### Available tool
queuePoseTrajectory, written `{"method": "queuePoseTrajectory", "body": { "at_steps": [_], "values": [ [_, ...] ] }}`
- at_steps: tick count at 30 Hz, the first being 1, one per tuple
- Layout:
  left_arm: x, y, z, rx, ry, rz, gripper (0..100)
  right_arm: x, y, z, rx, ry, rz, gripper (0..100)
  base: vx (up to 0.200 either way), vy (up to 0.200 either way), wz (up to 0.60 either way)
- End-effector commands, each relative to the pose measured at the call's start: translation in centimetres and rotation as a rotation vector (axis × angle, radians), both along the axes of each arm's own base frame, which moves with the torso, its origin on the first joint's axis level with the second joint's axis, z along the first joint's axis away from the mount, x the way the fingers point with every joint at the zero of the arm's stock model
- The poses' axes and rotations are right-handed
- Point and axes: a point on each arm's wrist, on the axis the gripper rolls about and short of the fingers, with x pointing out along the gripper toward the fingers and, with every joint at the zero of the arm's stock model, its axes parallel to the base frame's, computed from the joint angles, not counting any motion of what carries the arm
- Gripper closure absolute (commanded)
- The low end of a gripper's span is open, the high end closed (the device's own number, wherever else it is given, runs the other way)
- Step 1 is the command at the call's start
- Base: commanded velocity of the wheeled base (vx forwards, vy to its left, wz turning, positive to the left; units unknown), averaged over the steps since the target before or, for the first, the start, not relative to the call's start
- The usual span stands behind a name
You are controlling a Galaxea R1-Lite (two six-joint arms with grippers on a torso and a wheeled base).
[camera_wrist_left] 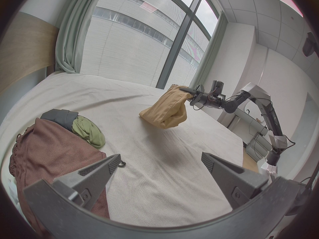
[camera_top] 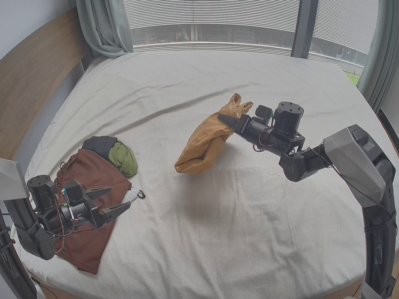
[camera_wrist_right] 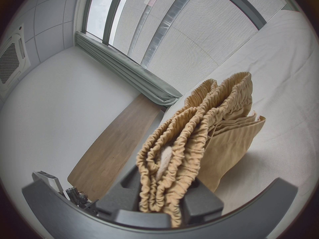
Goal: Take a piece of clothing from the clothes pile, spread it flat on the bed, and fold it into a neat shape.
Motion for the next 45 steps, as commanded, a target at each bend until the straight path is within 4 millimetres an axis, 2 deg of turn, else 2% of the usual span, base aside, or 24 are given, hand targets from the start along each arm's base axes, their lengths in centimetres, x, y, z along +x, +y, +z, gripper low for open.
{"method": "queuePoseTrajectory", "body": {
  "at_steps": [1, 7, 8, 17, 19, 20, 29, 30, 35, 40, 41, 43, 45],
  "values": [
    [0.0, 0.0, 0.0, 0.000, 0.000, 0.002, 0, 0.9, -1.5, -5.4, -0.051, 0.105, -0.035, 100, 0.000, 0.000, 0.00],
    [0.0, 0.0, 0.1, 0.000, -0.003, 0.000, 0, -0.2, -3.5, -7.7, -0.107, 0.133, -0.064, 100, 0.000, 0.000, 0.00],
    [0.0, 0.0, 0.1, 0.000, -0.003, 0.000, 0, -0.9, -4.2, -8.6, -0.120, 0.147, -0.072, 100, 0.000, 0.000, 0.00],
    [0.0, 0.0, 0.2, 0.000, -0.008, 0.000, 0, -3.0, -5.4, -12.2, -0.131, 0.183, -0.084, 100, 0.000, 0.000, 0.00],
    [0.0, 0.1, 0.2, 0.000, -0.008, 0.002, 0, -3.0, -5.5, -12.4, -0.132, 0.184, -0.086, 100, 0.000, 0.000, 0.00],
    [0.0, 0.0, 0.2, 0.000, -0.008, 0.000, 0, -3.1, -6.0, -13.5, -0.134, 0.195, -0.096, 100, 0.000, 0.000, 0.00],
    [0.0, 0.0, 0.1, 0.001, -0.007, 0.000, 0, -3.4, -6.5, -14.0, -0.135, 0.204, -0.108, 100, 0.000, 0.000, 0.00],
    [0.0, 0.0, 0.1, 0.001, -0.006, 0.000, 0, -3.4, -6.5, -13.9, -0.134, 0.204, -0.108, 0, 0.000, 0.000, 0.00],
    [0.1, 0.0, 0.1, 0.002, -0.008, 0.000, 0, -4.0, -6.5, -14.0, -0.142, 0.218, -0.118, 0, 0.000, 0.000, 0.00],
    [0.1, 0.0, 0.2, 0.002, -0.013, 0.000, 0, -6.9, -7.0, -14.2, -0.199, 0.273, -0.104, 0, 0.000, 0.000, 0.00],
    [0.1, 0.0, 0.2, 0.002, -0.013, 0.000, 0, -7.0, -7.0, -14.2, -0.201, 0.275, -0.104, 0, 0.000, 0.000, 0.00],
    [0.1, 0.0, 0.2, 0.003, -0.014, -0.001, 0, -9.2, -7.1, -14.7, -0.249, 0.320, -0.083, 0, 0.000, 0.000, 0.00],
    [0.1, 0.0, 0.2, 0.003, -0.014, -0.001, 0, -10.5, -6.8, -14.9, -0.279, 0.336, -0.060, 0, 0.000, 0.000, 0.00]
  ]
}}
